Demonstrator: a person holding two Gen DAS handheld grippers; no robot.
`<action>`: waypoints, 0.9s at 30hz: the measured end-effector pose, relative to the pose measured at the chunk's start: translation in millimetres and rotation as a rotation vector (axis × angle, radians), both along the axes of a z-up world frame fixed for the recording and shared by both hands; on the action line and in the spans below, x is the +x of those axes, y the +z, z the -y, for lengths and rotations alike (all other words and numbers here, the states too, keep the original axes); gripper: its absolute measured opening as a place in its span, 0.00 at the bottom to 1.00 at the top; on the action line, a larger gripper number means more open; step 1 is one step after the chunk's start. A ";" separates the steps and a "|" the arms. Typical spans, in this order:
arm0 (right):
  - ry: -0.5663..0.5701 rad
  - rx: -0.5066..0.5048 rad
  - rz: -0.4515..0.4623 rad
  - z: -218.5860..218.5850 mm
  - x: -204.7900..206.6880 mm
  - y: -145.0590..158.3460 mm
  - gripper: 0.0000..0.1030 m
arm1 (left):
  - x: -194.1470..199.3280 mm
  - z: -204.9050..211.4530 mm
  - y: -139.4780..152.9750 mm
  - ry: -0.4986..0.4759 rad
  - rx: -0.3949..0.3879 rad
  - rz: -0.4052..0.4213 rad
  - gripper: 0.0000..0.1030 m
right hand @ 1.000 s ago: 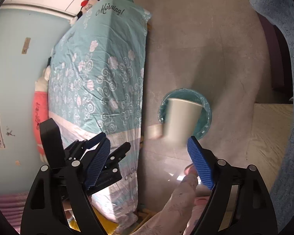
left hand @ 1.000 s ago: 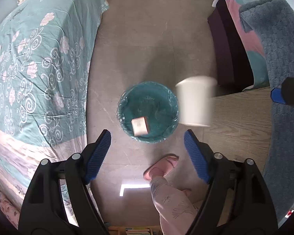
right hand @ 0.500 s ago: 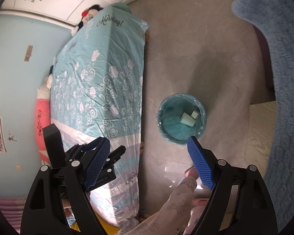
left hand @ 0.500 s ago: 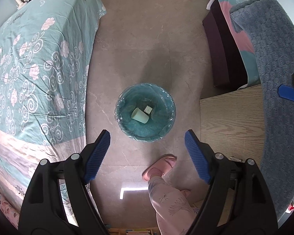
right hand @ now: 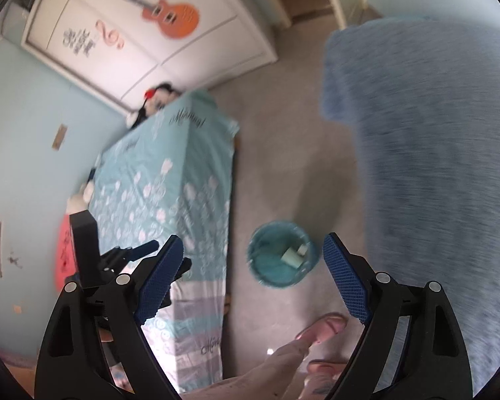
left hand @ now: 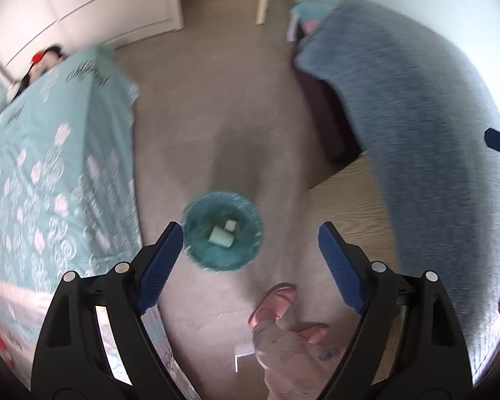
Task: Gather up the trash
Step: 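Return both open tools to the blanket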
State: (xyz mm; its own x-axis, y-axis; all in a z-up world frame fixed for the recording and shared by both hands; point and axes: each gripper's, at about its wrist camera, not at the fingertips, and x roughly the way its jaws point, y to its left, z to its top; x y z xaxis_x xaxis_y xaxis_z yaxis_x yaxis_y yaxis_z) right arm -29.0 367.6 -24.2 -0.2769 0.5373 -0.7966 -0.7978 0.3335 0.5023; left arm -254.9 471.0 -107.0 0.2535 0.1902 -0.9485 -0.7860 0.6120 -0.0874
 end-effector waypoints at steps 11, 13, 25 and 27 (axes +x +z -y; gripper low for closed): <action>-0.276 0.109 0.072 136.8 68.2 51.5 0.85 | 91.5 83.0 75.0 -0.273 0.104 0.099 0.89; -0.330 0.119 0.084 168.9 76.5 56.7 0.85 | 106.2 100.1 83.4 -0.325 0.100 0.124 0.91; -0.629 0.066 0.171 377.0 108.0 69.7 0.85 | 187.7 241.8 105.9 -0.773 0.139 0.145 0.93; -0.687 0.046 0.179 410.4 109.1 67.8 0.85 | 198.7 263.8 106.8 -0.822 0.139 0.144 0.93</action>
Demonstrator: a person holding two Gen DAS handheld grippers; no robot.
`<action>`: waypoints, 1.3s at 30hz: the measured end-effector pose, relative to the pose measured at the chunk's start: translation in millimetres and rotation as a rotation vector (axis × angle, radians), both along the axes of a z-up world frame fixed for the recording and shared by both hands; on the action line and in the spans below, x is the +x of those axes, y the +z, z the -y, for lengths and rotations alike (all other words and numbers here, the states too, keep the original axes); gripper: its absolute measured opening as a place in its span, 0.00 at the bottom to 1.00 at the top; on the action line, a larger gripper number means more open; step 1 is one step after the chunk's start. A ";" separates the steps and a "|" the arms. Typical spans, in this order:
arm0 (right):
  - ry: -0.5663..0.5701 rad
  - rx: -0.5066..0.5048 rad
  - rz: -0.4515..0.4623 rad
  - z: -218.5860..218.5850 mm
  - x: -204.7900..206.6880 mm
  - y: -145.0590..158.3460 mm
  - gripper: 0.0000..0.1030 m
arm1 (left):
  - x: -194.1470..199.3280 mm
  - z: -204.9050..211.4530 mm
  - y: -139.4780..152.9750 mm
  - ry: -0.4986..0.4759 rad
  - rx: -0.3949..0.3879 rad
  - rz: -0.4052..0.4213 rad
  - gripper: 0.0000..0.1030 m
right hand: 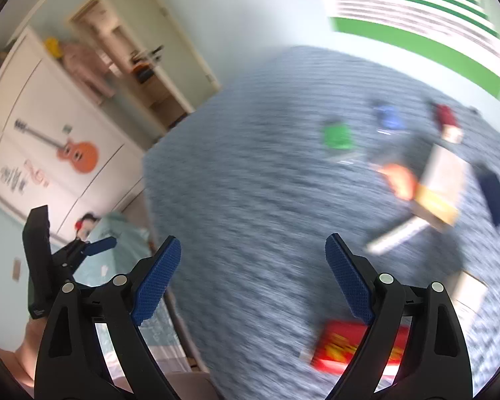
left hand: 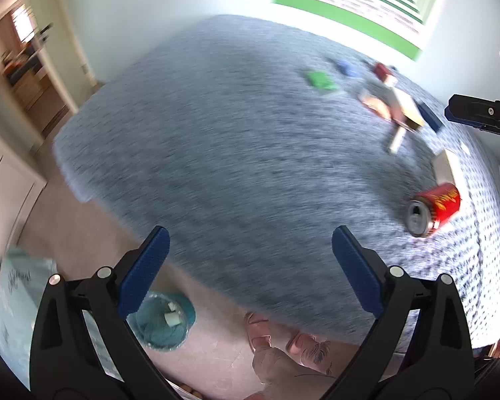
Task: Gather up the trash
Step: 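Return both open tools to the blanket, then grasp the white-yellow box with the left tool while the right tool grasps the white card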
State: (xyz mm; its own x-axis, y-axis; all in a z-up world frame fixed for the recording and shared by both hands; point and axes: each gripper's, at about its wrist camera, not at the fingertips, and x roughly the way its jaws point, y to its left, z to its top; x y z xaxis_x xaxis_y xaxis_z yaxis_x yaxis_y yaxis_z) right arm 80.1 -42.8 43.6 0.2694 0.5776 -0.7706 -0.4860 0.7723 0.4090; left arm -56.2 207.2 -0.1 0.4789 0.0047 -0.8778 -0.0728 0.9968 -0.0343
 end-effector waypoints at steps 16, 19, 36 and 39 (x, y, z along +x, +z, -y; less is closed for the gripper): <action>-0.303 -0.068 -0.012 165.8 -15.3 -17.7 0.85 | 68.0 136.2 6.9 -0.282 0.011 0.017 0.93; -0.348 -0.080 -0.011 191.0 -12.5 -19.6 0.85 | 84.6 155.3 8.4 -0.314 0.018 0.021 0.93; -0.458 -0.192 -0.080 316.6 57.9 -63.3 0.85 | 213.0 253.5 -22.2 -0.396 0.067 -0.060 0.93; -0.442 -0.213 -0.085 329.6 74.3 -73.5 0.85 | 233.6 266.6 -30.8 -0.396 0.083 -0.080 0.93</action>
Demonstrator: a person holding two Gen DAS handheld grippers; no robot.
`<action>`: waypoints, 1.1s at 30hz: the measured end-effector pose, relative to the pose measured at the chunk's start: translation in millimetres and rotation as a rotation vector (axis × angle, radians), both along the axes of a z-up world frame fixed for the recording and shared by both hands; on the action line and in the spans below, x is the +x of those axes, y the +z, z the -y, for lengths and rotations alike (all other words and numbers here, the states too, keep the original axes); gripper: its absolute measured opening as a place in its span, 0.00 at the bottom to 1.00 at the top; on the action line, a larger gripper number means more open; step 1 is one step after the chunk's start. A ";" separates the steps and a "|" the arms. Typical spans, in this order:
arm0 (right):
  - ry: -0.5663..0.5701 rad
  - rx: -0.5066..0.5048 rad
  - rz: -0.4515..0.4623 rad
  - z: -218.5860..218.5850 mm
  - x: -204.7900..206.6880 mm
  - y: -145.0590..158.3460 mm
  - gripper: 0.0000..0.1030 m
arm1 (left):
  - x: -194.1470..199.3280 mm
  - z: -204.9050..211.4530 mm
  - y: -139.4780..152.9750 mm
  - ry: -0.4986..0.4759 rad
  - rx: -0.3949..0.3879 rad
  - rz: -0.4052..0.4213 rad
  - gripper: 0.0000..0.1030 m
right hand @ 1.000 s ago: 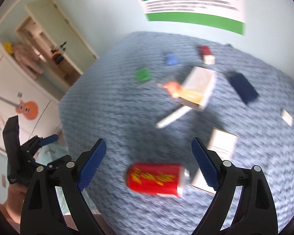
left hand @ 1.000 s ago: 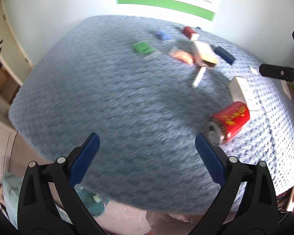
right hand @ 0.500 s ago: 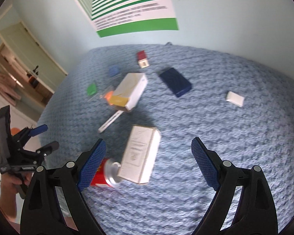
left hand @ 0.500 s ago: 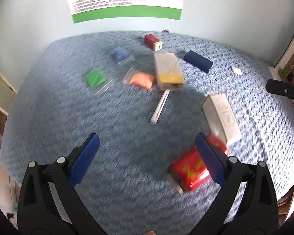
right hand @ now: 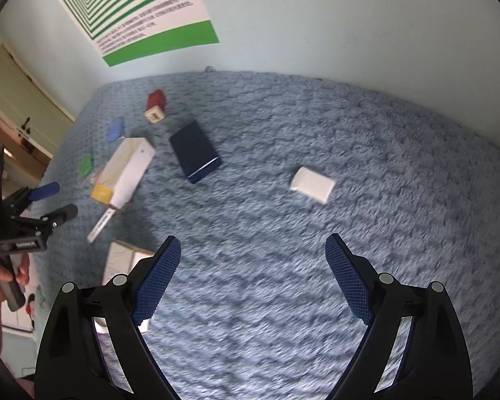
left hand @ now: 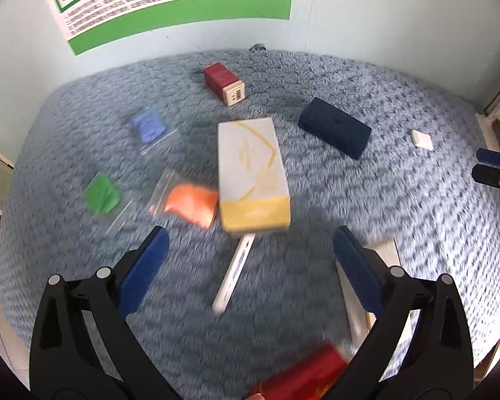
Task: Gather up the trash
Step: 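Grasp the white-yellow box with the left tool while the right tool grasps the white card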
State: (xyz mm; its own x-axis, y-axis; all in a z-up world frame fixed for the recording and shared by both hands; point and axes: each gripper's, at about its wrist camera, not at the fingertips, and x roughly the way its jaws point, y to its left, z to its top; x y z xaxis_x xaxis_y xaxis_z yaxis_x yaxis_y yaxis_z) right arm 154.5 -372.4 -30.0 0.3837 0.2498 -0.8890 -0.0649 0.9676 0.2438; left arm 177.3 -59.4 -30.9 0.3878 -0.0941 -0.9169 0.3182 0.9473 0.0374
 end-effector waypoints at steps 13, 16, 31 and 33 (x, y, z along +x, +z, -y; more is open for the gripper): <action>0.185 -0.128 -0.029 7.6 57.4 -44.1 0.85 | 55.7 37.9 -34.5 0.021 0.058 -0.052 0.93; 0.211 -0.147 -0.031 8.7 64.3 -53.2 0.85 | 62.7 40.5 -41.0 0.032 0.070 -0.059 0.93; 0.305 -0.228 -0.018 1.5 79.8 -83.2 0.53 | 78.8 41.2 -68.8 0.069 0.060 -0.104 0.89; 0.305 -0.227 -0.009 1.6 78.4 -84.9 0.48 | 82.2 39.8 -72.2 0.070 0.055 -0.114 0.83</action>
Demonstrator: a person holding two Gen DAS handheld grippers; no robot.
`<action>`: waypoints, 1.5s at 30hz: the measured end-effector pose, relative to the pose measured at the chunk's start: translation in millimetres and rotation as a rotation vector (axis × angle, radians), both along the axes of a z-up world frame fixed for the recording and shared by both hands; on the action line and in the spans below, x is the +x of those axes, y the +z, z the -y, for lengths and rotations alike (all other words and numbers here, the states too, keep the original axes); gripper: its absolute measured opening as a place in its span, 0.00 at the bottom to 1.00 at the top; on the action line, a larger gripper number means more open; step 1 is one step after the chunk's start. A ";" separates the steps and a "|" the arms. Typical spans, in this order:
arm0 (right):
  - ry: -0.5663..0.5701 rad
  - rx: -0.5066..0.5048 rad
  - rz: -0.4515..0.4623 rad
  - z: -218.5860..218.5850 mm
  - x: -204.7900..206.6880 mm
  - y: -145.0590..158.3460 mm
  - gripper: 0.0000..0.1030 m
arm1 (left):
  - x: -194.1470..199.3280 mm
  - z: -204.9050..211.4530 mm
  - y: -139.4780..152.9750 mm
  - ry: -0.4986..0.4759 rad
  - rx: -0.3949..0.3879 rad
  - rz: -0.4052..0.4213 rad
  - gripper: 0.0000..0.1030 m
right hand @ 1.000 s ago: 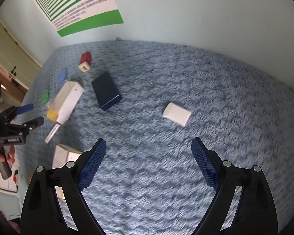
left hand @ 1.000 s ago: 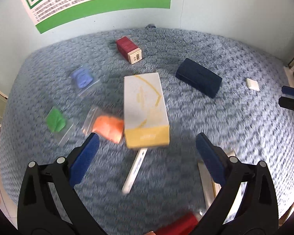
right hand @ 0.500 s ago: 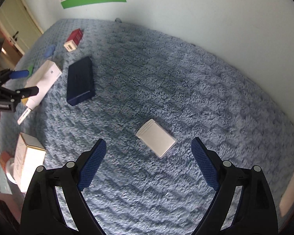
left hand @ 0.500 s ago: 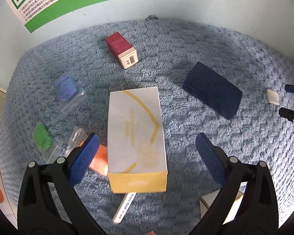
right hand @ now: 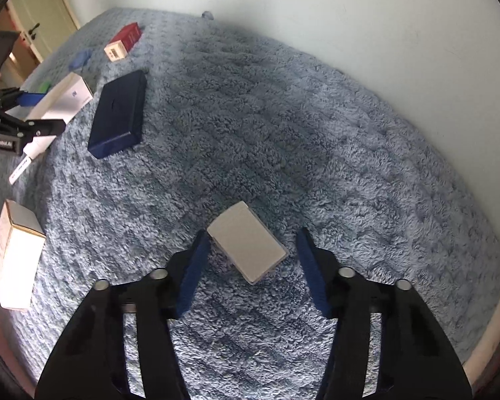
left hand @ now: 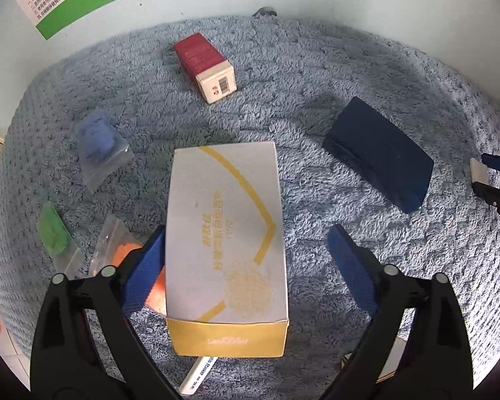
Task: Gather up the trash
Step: 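Grasp the white-yellow box with the left tool while the right tool grasps the white card, then carry the box and card with both tools over the wastebasket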
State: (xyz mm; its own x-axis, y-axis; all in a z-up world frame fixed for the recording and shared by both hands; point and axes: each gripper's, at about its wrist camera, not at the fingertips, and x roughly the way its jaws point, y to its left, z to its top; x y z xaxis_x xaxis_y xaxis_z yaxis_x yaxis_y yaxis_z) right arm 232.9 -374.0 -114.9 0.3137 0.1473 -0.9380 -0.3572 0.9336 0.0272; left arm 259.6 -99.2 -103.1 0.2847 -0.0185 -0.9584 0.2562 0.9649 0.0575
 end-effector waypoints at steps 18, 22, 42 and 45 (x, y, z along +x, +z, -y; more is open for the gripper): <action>-0.022 0.058 0.054 12.5 -21.4 36.4 0.35 | -20.1 -14.7 30.6 -0.003 -0.016 0.065 0.59; -0.020 0.076 0.082 9.1 -24.1 55.9 0.35 | -27.8 -21.3 43.5 -0.003 -0.019 0.092 0.59; 0.166 0.121 0.158 -86.1 -50.0 131.1 0.35 | -100.3 -95.7 97.7 0.092 -0.004 0.211 0.59; 0.213 0.135 0.165 -116.3 -55.2 140.0 0.35 | -117.6 -117.4 101.8 0.129 0.001 0.226 0.59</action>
State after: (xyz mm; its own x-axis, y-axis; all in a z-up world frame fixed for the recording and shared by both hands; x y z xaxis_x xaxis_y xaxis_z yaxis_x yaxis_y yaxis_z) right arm 177.7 -257.7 25.2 0.4087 0.3459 -0.8446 -0.5549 0.8289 0.0709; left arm 142.0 18.2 -1.3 0.4917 0.0332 -0.8701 0.1111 0.9887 0.1005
